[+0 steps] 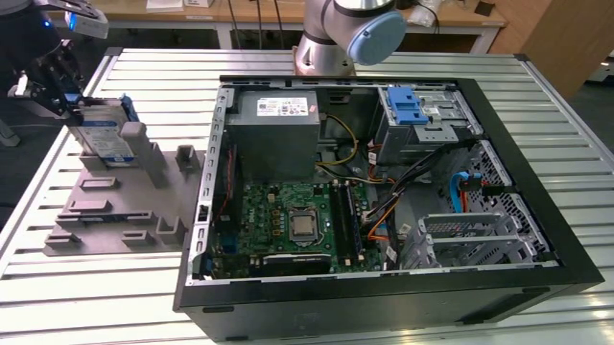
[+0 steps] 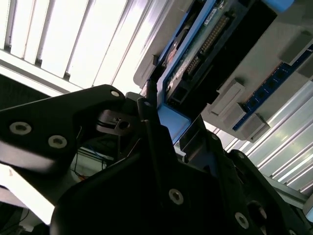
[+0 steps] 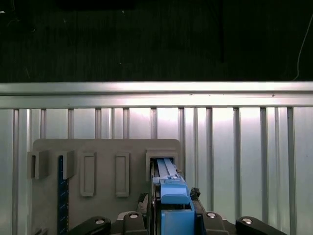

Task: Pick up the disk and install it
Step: 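Pick up the disk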

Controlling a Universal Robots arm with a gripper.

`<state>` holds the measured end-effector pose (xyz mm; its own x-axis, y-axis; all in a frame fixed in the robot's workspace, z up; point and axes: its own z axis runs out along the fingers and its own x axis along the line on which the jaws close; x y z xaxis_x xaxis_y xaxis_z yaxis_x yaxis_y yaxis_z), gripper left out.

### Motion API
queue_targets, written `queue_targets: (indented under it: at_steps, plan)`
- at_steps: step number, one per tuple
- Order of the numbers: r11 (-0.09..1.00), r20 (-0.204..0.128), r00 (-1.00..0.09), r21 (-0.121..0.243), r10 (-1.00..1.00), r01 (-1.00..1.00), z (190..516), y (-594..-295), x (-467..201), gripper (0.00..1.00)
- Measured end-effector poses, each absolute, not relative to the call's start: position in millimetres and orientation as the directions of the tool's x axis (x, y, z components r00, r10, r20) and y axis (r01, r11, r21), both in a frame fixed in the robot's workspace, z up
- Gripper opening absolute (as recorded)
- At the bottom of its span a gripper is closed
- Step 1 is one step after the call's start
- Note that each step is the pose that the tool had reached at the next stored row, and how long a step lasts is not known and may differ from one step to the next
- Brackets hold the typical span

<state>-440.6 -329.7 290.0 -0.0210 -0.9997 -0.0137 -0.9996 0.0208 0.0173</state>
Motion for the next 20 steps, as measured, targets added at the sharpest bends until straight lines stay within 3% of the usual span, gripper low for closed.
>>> queue_targets:
  at_steps: [5, 6, 20]
  plan:
    - [0.021, -0.013, -0.021, 0.018, -1.000, -1.000, 290.1, -329.7, -440.6, 0.42]
    - [0.021, -0.014, -0.021, 0.018, -1.000, -1.000, 290.1, -329.7, -440.6, 0.36]
    - [0.021, -0.014, -0.022, 0.017, -1.000, -1.000, 296.3, -329.7, -440.6, 0.36]
